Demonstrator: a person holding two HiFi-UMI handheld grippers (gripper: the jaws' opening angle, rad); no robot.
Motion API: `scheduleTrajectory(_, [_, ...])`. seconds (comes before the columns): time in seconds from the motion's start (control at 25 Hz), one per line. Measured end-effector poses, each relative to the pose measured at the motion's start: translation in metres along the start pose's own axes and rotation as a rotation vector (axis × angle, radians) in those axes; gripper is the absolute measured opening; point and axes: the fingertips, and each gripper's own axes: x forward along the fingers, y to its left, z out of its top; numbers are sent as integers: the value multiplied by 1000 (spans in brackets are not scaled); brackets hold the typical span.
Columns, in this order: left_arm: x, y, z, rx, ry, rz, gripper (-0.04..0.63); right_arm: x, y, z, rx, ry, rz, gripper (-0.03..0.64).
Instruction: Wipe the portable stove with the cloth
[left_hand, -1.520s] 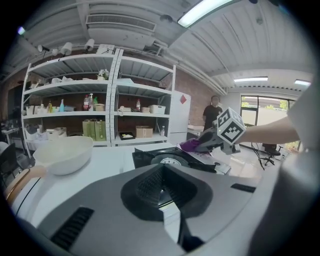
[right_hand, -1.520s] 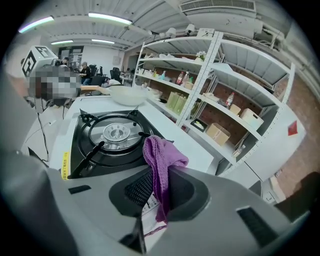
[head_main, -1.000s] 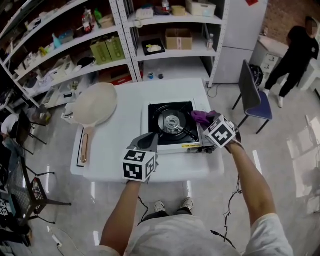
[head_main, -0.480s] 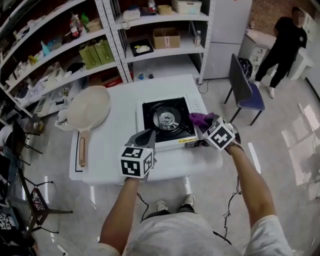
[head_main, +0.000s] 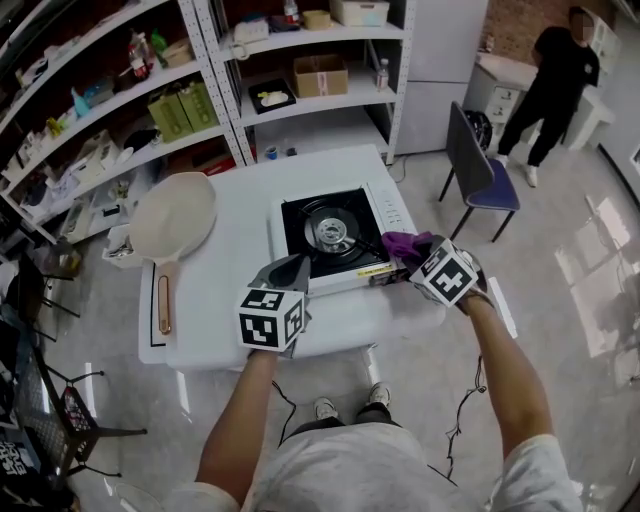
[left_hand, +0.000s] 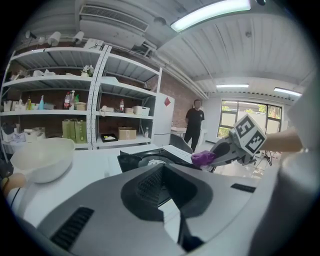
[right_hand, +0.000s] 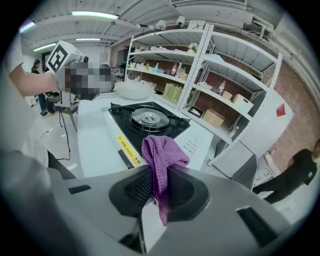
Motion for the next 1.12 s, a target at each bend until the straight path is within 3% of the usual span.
scheduleTrajectory(0.32, [-2,-4,-4,2,7,-34,5,-15,14,-9,-41,24,32,63])
scheduleTrajectory(0.6, [-11,8,-3,-7,-4,-24,5,-40,8,3,-200,37,46,63])
scheduleTrajectory(0.84, [-16,14,-7,-23,-9,-15,5,-41,25,7,-315,65,114,63])
scheduleTrajectory(1.12, [-24,21,-16,-38,-8,3,5,-30,51,12,-376,88,190,63])
